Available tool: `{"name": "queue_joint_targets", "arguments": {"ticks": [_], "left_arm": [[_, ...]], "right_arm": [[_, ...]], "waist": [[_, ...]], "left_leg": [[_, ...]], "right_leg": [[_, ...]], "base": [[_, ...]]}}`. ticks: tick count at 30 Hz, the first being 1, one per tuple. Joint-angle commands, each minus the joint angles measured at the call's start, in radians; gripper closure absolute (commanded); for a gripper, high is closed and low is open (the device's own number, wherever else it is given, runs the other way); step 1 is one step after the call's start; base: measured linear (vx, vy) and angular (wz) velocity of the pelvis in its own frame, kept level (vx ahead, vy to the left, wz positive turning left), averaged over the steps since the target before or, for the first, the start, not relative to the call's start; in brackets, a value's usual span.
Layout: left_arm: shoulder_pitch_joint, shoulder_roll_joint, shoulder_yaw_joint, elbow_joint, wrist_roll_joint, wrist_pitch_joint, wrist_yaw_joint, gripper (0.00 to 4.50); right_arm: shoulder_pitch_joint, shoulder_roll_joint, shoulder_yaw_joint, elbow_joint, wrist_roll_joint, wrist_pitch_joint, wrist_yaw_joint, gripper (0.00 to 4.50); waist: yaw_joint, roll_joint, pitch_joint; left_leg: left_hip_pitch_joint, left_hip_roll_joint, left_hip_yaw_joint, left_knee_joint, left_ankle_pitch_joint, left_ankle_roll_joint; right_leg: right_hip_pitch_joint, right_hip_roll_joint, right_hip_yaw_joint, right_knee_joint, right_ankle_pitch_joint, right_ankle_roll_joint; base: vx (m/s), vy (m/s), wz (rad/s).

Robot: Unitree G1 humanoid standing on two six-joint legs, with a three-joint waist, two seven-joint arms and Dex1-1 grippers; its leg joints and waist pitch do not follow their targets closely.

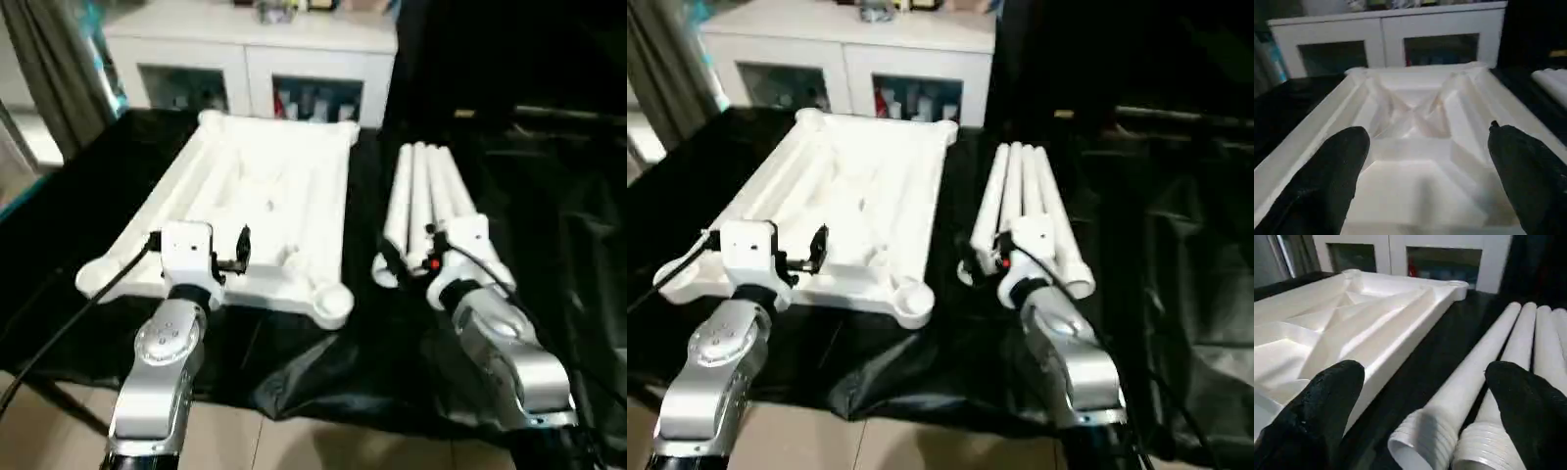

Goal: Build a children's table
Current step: Move to table

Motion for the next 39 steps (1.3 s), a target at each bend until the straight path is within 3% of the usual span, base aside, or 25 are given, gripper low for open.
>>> {"name": "queue_joint_targets", "arguments": {"ticks": [1,3,4,7,8,9,11,13,14,15,16,17,18,19,20,21,24,25,26,31,32,34,37,38,39], "left_arm": [[0.004,0.002,-0.009,-0.011,0.005,0.008,-0.006,0.08],[0.005,0.001,-0.010,-0.014,0.004,0.011,-0.008,0.08],[0.006,0.002,-0.010,-0.015,0.003,0.011,-0.009,0.08],[0.008,0.002,-0.011,-0.018,0.002,0.013,-0.009,0.08],[0.009,0.004,-0.010,-0.018,0.003,0.012,-0.009,0.08],[0.009,0.004,-0.011,-0.018,0.003,0.012,-0.009,0.08],[0.010,0.008,-0.015,-0.019,0.004,0.001,-0.013,0.08],[0.011,0.012,-0.019,-0.021,0.004,-0.006,-0.018,0.08],[0.011,0.015,-0.023,-0.022,0.004,-0.007,-0.024,0.08],[0.013,0.020,-0.027,-0.022,-0.001,-0.008,-0.037,0.08],[0.017,0.035,-0.035,-0.026,-0.010,-0.011,-0.066,0.08],[0.019,0.042,-0.039,-0.027,-0.013,-0.012,-0.078,0.08],[0.020,0.047,-0.041,-0.028,-0.016,-0.013,-0.087,0.08],[0.026,0.070,-0.058,-0.030,-0.028,-0.005,-0.134,0.08],[0.034,0.102,-0.078,-0.026,-0.041,-0.009,-0.195,0.08],[0.037,0.120,-0.087,-0.022,-0.048,-0.017,-0.230,0.08],[0.036,0.141,-0.096,-0.014,-0.067,-0.040,-0.287,0.08],[0.030,0.142,-0.094,-0.013,-0.066,-0.059,-0.289,0.08],[0.026,0.143,-0.095,-0.011,-0.061,-0.070,-0.288,0.08],[-0.008,0.103,-0.065,0.016,-0.079,-0.022,-0.233,0.08],[-0.012,0.095,-0.056,0.024,-0.087,-0.017,-0.224,0.08],[-0.026,0.077,-0.039,0.044,-0.093,-0.014,-0.201,0.08],[-0.040,0.067,-0.057,0.066,-0.034,-0.060,-0.156,0.08],[-0.047,0.073,-0.076,0.068,0.017,-0.073,-0.125,0.08],[-0.052,0.078,-0.088,0.069,0.052,-0.079,-0.103,0.08]], "right_arm": [[0.003,-0.006,0.002,-0.020,-0.010,0.017,0.007,0.00],[0.002,-0.011,0.004,-0.018,-0.010,0.016,0.012,0.00],[0.000,-0.014,0.006,-0.017,-0.011,0.013,0.014,0.00],[-0.003,-0.013,0.002,-0.013,-0.008,0.009,0.011,0.00],[-0.004,-0.011,-0.003,-0.013,-0.005,0.013,0.005,0.00],[-0.005,-0.009,-0.007,-0.013,-0.002,0.015,0.002,0.00],[-0.004,-0.010,-0.010,-0.014,-0.009,0.018,0.000,0.00],[-0.001,-0.010,-0.011,-0.016,-0.013,0.018,0.001,0.00],[0.002,-0.009,-0.013,-0.019,-0.014,0.019,-0.002,0.00],[0.008,-0.006,-0.018,-0.027,-0.014,0.022,-0.009,0.00],[0.018,-0.005,-0.022,-0.043,-0.012,0.028,-0.016,0.00],[0.022,-0.005,-0.023,-0.049,-0.011,0.031,-0.018,0.00],[0.024,-0.005,-0.024,-0.053,-0.010,0.033,-0.020,0.00],[0.037,-0.011,-0.023,-0.078,-0.006,0.045,-0.014,0.00],[0.052,-0.030,-0.018,-0.115,0.003,0.069,0.010,0.00],[0.061,-0.045,-0.014,-0.135,0.010,0.083,0.028,0.00],[0.068,-0.078,-0.011,-0.157,0.020,0.093,0.064,0.00],[0.063,-0.089,-0.019,-0.154,0.014,0.094,0.061,0.00],[0.059,-0.094,-0.022,-0.150,0.009,0.095,0.058,0.00],[0.057,-0.087,-0.050,-0.141,0.000,0.142,0.015,0.00],[0.061,-0.081,-0.055,-0.146,0.003,0.150,0.007,0.00],[0.070,-0.071,-0.064,-0.158,0.010,0.171,-0.010,0.00],[0.092,-0.041,-0.087,-0.174,0.026,0.198,-0.052,0.00],[0.096,-0.029,-0.095,-0.172,0.028,0.201,-0.067,0.00],[0.097,-0.022,-0.100,-0.171,0.029,0.204,-0.077,0.00]], "waist": [[-0.007,-0.002,-0.037],[0.007,-0.026,-0.040],[0.013,-0.031,-0.044],[0.016,0.020,-0.047],[-0.012,0.050,-0.063],[-0.054,0.039,-0.095],[-0.021,0.021,-0.078],[-0.005,0.000,-0.094],[0.000,-0.052,-0.105],[0.006,-0.093,-0.108],[0.059,-0.086,-0.096],[0.061,-0.088,-0.101],[0.072,-0.072,-0.107],[0.073,-0.049,-0.103],[0.062,-0.012,-0.092],[0.045,-0.008,-0.087],[0.044,-0.012,-0.069],[0.042,-0.021,-0.054],[0.043,-0.001,-0.054],[0.026,-0.019,-0.057],[0.014,-0.021,-0.072],[0.035,-0.056,-0.080],[0.083,-0.067,-0.076],[0.084,-0.068,-0.073],[0.069,-0.060,-0.071]], "left_leg": [[-0.048,0.036,-0.034,-0.105,-0.544,0.033],[-0.068,0.020,-0.001,-0.007,-0.246,0.081],[-0.108,0.032,-0.001,0.024,-0.130,0.108],[-0.094,0.049,-0.022,-0.055,-0.110,0.146],[0.031,0.080,-0.097,-0.103,-0.162,0.200],[0.159,0.180,-0.165,-0.094,-0.030,0.253],[0.122,0.170,-0.129,-0.073,0.252,0.352],[0.101,0.110,-0.067,-0.037,0.691,0.377],[0.072,-0.002,-0.013,0.034,0.772,0.286],[0.008,-0.068,0.011,0.037,0.593,0.254],[-0.044,-0.048,-0.014,0.072,0.220,0.188],[-0.057,-0.028,-0.025,0.065,0.165,0.157],[-0.081,-0.010,-0.034,0.039,0.185,0.097],[-0.089,0.001,-0.031,0.003,0.240,0.061],[-0.062,0.028,-0.021,-0.036,0.310,0.063],[-0.024,0.044,-0.014,-0.040,0.290,0.071],[-0.008,0.052,0.007,-0.057,0.040,0.111],[-0.004,0.059,0.029,-0.074,-0.201,0.059],[0.000,0.058,0.030,-0.076,-0.249,0.033],[-0.022,0.050,0.028,-0.087,-0.259,-0.013],[0.040,0.024,0.090,-0.023,-0.274,-0.059],[-0.030,-0.005,0.093,-0.006,-0.194,0.009],[-0.067,-0.035,0.023,0.115,-0.138,0.053],[-0.087,-0.048,-0.018,0.134,-0.115,0.039],[-0.072,-0.057,-0.044,0.102,-0.088,0.027]], "right_leg": [[0.070,-0.090,0.055,-0.101,-0.671,-0.005],[0.090,-0.182,0.075,-0.176,-0.928,0.001],[0.116,-0.214,0.055,-0.181,-0.913,-0.007],[0.125,-0.104,-0.029,-0.138,-0.565,-0.077],[0.046,-0.005,-0.038,-0.045,-0.347,-0.106],[-0.087,0.010,0.029,0.089,-0.169,-0.077],[-0.156,-0.009,0.077,0.141,-0.054,0.022],[-0.188,-0.026,0.108,0.100,0.174,0.054],[-0.160,-0.064,0.157,0.000,0.494,-0.017],[-0.081,-0.066,0.193,0.002,0.606,-0.029],[-0.030,-0.170,0.285,-0.052,0.589,-0.174],[-0.006,-0.176,0.298,-0.039,0.682,-0.246],[0.030,-0.145,0.282,-0.005,0.900,-0.352],[0.020,-0.086,0.245,0.006,0.954,-0.378],[-0.032,-0.020,0.186,0.018,0.713,-0.342],[-0.069,0.006,0.160,0.010,0.372,-0.303],[-0.075,-0.020,0.168,-0.033,0.019,-0.279],[-0.073,-0.033,0.171,-0.061,-0.231,-0.250],[-0.076,-0.035,0.173,-0.066,-0.289,-0.228],[-0.065,-0.041,0.174,-0.082,-0.431,-0.102],[-0.133,0.008,0.209,-0.116,-0.523,-0.062],[-0.066,-0.003,0.310,-0.113,-0.532,-0.070],[-0.023,-0.091,0.485,-0.167,-0.689,-0.109],[-0.024,-0.072,0.515,-0.165,-0.673,-0.101],[-0.045,-0.005,0.496,-0.158,-0.589,-0.092]], "base": [[0.031,-0.030,0.38],[0.048,-0.020,0.41],[0.087,0.016,0.51],[0.118,0.031,0.60],[0.150,0.040,0.71],[0.243,0.037,0.58],[0.257,0.042,0.24],[0.152,0.015,0.11],[0.111,-0.007,0.08],[0.002,-0.046,0.19],[0.031,-0.021,0.31],[0.031,-0.021,0.31],[0.060,-0.034,0.14],[-0.008,-0.066,0.03],[-0.008,-0.066,0.03],[0.000,0.000,0.00],[-0.012,-0.002,0.08],[-0.064,-0.014,0.23],[-0.064,-0.014,0.23],[-0.062,-0.014,0.05],[-0.064,-0.025,-0.02],[-0.011,0.003,-0.38],[-0.012,0.050,-0.49],[-0.020,0.097,-0.48],[-0.036,0.161,-0.58]]}}
